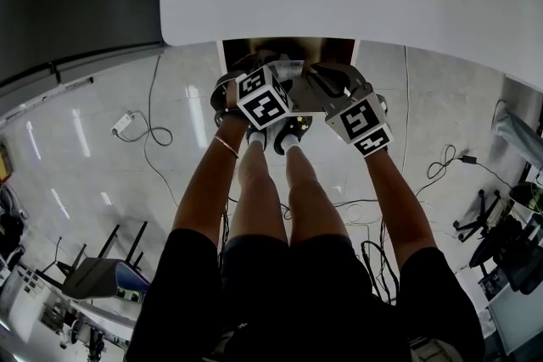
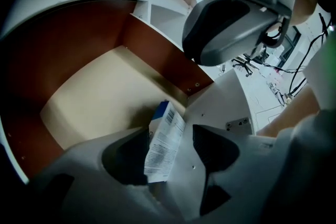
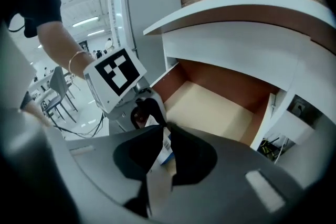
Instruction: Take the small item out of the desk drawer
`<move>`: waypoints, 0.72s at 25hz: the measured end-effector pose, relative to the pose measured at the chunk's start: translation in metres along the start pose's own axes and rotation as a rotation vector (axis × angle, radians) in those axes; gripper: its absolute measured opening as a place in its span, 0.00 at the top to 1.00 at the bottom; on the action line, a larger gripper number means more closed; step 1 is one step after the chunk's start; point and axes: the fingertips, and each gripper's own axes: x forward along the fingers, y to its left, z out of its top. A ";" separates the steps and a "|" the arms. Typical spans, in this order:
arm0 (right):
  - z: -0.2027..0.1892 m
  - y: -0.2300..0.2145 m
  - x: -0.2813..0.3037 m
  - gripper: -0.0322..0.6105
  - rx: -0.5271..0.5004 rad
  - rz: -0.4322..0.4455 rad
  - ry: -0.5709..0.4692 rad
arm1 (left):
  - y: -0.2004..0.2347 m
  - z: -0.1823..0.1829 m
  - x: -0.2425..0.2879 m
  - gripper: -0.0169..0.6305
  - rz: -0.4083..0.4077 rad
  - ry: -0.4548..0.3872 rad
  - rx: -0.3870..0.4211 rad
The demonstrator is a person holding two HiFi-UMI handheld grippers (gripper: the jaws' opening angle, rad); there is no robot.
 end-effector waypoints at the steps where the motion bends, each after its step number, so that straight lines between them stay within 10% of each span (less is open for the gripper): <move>1: -0.002 0.001 0.004 0.85 -0.038 0.008 0.028 | -0.001 0.000 -0.001 0.59 -0.001 0.000 0.007; 18: -0.048 0.014 0.067 0.71 -0.382 0.123 0.347 | -0.017 -0.002 -0.011 0.60 -0.037 -0.038 0.007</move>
